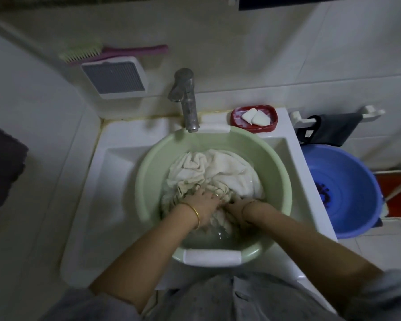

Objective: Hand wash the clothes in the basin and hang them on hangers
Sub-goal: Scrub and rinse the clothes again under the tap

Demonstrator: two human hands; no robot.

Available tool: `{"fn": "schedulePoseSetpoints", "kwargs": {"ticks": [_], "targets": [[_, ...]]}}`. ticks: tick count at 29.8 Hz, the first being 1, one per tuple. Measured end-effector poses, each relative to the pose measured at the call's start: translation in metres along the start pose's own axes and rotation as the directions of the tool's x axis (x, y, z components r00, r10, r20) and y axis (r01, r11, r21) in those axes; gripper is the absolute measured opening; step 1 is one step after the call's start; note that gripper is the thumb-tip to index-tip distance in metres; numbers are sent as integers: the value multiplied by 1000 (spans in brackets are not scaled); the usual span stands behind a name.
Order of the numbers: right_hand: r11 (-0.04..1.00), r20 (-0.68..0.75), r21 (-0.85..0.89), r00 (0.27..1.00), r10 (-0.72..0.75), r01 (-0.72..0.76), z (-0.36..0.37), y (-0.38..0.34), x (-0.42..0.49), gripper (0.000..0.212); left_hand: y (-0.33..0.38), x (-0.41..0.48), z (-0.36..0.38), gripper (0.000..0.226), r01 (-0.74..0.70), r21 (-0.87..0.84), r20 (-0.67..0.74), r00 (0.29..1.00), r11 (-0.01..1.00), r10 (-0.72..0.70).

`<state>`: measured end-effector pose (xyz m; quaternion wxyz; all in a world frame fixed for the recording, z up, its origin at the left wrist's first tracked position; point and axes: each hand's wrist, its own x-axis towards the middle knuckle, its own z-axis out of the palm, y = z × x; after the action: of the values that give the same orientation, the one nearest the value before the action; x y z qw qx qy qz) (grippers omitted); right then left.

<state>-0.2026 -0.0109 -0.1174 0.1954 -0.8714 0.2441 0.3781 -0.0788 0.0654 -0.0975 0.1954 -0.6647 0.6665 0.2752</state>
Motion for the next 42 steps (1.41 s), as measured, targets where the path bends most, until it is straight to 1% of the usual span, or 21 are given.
{"fn": "schedulePoseSetpoints", "kwargs": {"ticks": [1, 3, 5, 6, 8, 10, 11, 13, 15, 16, 18, 20, 23, 27, 29, 31, 34, 36, 38, 39, 42], "targets": [[999, -25, 35, 999, 35, -34, 0, -3, 6, 64, -2, 5, 9, 65, 48, 40, 21, 999, 998, -49], [979, -22, 193, 997, 75, -69, -3, -1, 11, 60, -8, 8, 16, 49, 106, 42, -35, 994, 993, -105], [878, 1, 467, 993, 116, -103, -11, 9, 6, 52, -17, 3, 4, 37, 90, -59, -31, 995, 994, -92], [743, -2, 658, 987, 162, -121, -14, 15, 1, 51, -24, 0, -5, 33, 97, -147, -31, 994, 984, -103], [369, -11, 926, 971, 238, -80, -21, 25, -6, 49, -41, -7, -20, 31, 202, -340, -50, 971, 918, -232], [110, -5, 994, 972, 237, -22, -34, 28, -11, 46, -55, -9, -30, 30, 249, -457, -147, 926, 854, -349], [-13, 6, 1000, 979, 206, -3, -41, 26, -13, 44, -57, -9, -34, 36, 218, -478, -205, 914, 851, -350], [-219, 5, 975, 991, 132, 24, -57, 20, -19, 36, -53, -11, -40, 65, 59, -541, -242, 944, 839, -223], [-306, -10, 951, 997, 76, 33, -71, 14, -26, 27, -38, -18, -48, 87, -124, -658, -233, 971, 743, -44], [-331, -13, 943, 997, 72, 36, -76, 12, -28, 26, -30, -19, -50, 89, -177, -681, -262, 965, 711, -10], [-369, -22, 929, 1000, 13, 26, -83, 10, -30, 34, -22, -18, -52, 76, -237, -678, -393, 917, 695, -71], [-375, -35, 927, 998, -53, 13, -87, 10, -32, 50, -25, -16, -55, 59, -242, -659, -478, 865, 712, -149], [-323, -81, 945, 991, -104, 44, -84, 14, -36, 67, -37, -15, -59, 43, -227, -679, -451, 879, 698, -152], [-225, -230, 960, 931, -283, 169, -73, 20, -41, 76, -39, -22, -67, 29, -179, -793, -370, 900, 582, -228], [-179, -287, 954, 902, -322, 240, -69, 17, -41, 61, -36, -24, -71, 25, -125, -808, -334, 903, 575, -272], [-191, -329, 939, 912, -244, 287, -70, 11, -42, 43, -34, -30, -76, 25, -120, -778, -335, 910, 617, -246], [-286, -355, 904, 930, -92, 317, -70, 14, -38, 42, -40, -45, -86, 31, -190, -722, -374, 916, 665, -144], [-279, -344, 905, 938, -35, 321, -70, 17, -40, 35, -48, -54, -93, 31, -213, -692, -426, 892, 690, -152], [-192, -330, 928, 944, -21, 320, -68, 18, -43, 39, -53, -60, -100, 18, -242, -724, -481, 848, 646, -221], [-113, -325, 941, 944, -47, 318, -66, 20, -44, 44, -54, -63, -102, 12, -258, -761, -491, 828, 596, -269], [217, -230, 939, 956, -184, 268, -61, 25, -49, 57, -55, -67, -104, 13, -296, -835, -489, 786, 465, -378]]}}
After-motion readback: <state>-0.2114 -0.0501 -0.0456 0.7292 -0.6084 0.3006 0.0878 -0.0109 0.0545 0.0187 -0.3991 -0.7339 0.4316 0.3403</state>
